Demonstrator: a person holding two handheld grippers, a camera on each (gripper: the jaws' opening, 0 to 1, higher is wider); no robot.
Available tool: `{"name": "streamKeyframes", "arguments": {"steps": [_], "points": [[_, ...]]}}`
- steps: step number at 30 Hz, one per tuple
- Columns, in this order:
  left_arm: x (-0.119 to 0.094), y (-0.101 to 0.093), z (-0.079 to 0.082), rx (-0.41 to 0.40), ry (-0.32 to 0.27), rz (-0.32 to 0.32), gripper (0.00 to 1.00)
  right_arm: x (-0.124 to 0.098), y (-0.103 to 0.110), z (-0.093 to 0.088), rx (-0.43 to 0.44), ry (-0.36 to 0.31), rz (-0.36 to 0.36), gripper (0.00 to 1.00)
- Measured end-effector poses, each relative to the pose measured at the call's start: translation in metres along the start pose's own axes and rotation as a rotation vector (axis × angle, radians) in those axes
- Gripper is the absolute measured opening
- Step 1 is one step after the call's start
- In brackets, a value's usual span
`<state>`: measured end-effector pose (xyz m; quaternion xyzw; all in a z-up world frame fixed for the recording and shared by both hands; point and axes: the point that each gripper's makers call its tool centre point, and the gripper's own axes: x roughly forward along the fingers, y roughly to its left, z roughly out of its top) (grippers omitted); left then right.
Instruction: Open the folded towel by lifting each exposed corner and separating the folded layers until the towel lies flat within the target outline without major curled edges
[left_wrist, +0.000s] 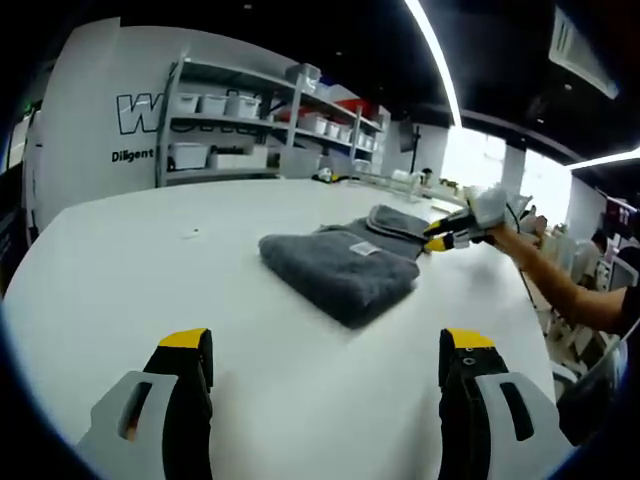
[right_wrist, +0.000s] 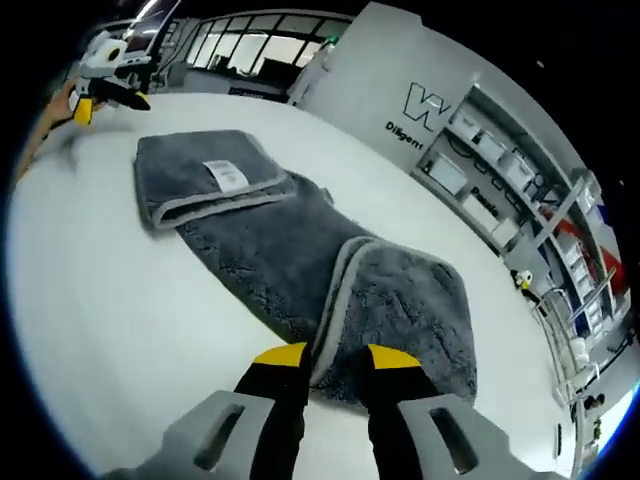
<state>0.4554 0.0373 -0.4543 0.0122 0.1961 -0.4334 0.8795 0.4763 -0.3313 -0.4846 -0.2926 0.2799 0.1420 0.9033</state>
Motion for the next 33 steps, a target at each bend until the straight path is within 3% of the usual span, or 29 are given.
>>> {"name": "streamKeyframes", "arguments": {"steps": [6,11,17,21,24,29,33], "points": [[-0.001,0.001,0.002,-0.002,-0.007,-0.001,0.92,0.006,-0.001,-0.001,0.044,0.0,0.022,0.11],[-0.001,-0.001,0.001,-0.002,-0.008,-0.001,0.92,-0.002,-0.002,0.008,0.094,-0.054,0.043,0.05],[-0.001,0.001,0.001,-0.003,-0.007,0.003,0.92,-0.02,0.008,0.016,0.187,-0.115,0.129,0.04],[-0.001,-0.003,-0.001,-0.004,-0.006,0.002,0.92,-0.033,0.013,0.028,0.297,-0.197,0.189,0.04],[-0.001,-0.003,0.0,-0.003,-0.006,0.0,0.92,-0.041,-0.005,0.031,0.295,-0.22,0.127,0.03],[-0.001,-0.007,-0.005,-0.006,0.0,0.004,0.92,-0.049,-0.047,0.036,0.365,-0.276,0.013,0.03],[-0.001,-0.005,-0.005,-0.013,0.007,0.003,0.92,-0.055,-0.099,0.027,0.39,-0.27,-0.143,0.02]]}}
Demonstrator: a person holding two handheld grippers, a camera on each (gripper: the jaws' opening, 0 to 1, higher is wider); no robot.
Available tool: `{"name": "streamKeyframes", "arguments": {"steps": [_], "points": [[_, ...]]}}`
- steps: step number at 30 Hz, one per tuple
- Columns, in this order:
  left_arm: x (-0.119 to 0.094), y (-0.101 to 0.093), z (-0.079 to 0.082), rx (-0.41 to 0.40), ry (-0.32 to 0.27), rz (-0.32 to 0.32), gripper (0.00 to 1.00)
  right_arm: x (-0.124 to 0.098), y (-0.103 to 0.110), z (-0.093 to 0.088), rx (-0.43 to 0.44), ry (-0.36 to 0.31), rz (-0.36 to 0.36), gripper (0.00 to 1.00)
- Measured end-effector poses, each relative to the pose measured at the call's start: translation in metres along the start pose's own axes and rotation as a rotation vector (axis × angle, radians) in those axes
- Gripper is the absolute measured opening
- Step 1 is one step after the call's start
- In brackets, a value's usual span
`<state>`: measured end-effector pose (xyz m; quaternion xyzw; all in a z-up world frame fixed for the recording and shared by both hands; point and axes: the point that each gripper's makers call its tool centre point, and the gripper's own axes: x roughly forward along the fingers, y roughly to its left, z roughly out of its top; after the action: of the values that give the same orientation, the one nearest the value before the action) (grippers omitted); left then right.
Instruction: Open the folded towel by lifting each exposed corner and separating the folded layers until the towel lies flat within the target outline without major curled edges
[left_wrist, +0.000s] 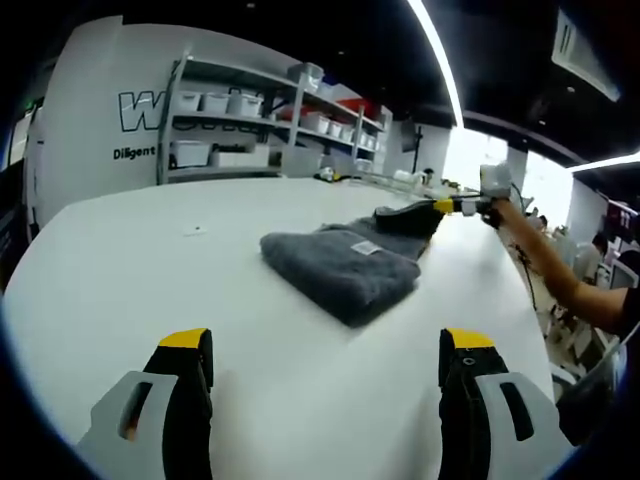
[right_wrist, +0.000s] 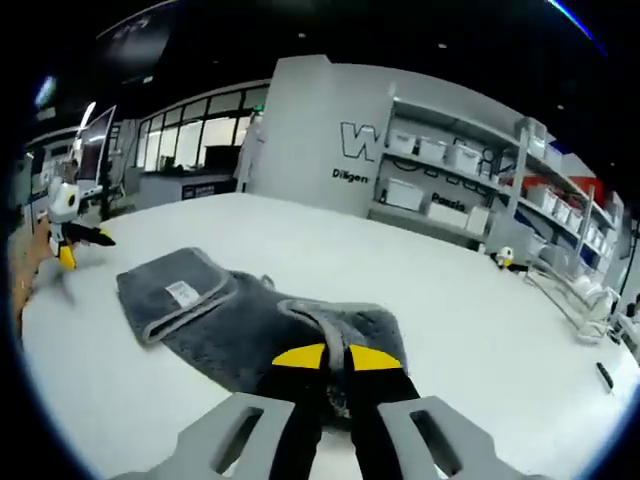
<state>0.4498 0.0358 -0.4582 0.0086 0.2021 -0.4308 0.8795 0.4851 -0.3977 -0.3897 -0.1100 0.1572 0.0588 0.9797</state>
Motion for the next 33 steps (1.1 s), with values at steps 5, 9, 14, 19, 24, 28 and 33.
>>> {"name": "streamKeyframes", "arguments": {"steps": [5,9,14,19,24,28,33], "points": [[0.0,0.004,0.005,0.003,-0.007,-0.003,0.92,-0.007,-0.054,0.006,0.014,-0.007,-0.165,0.02],[0.0,0.004,0.002,0.002,0.001,0.004,0.92,-0.016,-0.087,0.012,-0.017,-0.005,-0.285,0.02],[0.0,0.003,0.001,0.001,0.004,0.005,0.92,-0.01,-0.105,-0.002,-0.077,0.07,-0.346,0.02],[0.0,0.012,0.005,-0.003,0.002,0.004,0.92,0.004,-0.118,-0.032,-0.12,0.168,-0.379,0.02],[0.0,0.016,0.005,-0.012,0.013,0.01,0.92,0.008,-0.129,-0.054,-0.1,0.183,-0.401,0.02],[-0.002,0.006,0.001,-0.004,0.004,0.007,0.92,0.012,-0.139,-0.067,-0.109,0.199,-0.425,0.03],[-0.001,0.008,0.002,-0.005,0.006,0.01,0.92,0.017,-0.142,-0.083,-0.141,0.231,-0.432,0.05]]}}
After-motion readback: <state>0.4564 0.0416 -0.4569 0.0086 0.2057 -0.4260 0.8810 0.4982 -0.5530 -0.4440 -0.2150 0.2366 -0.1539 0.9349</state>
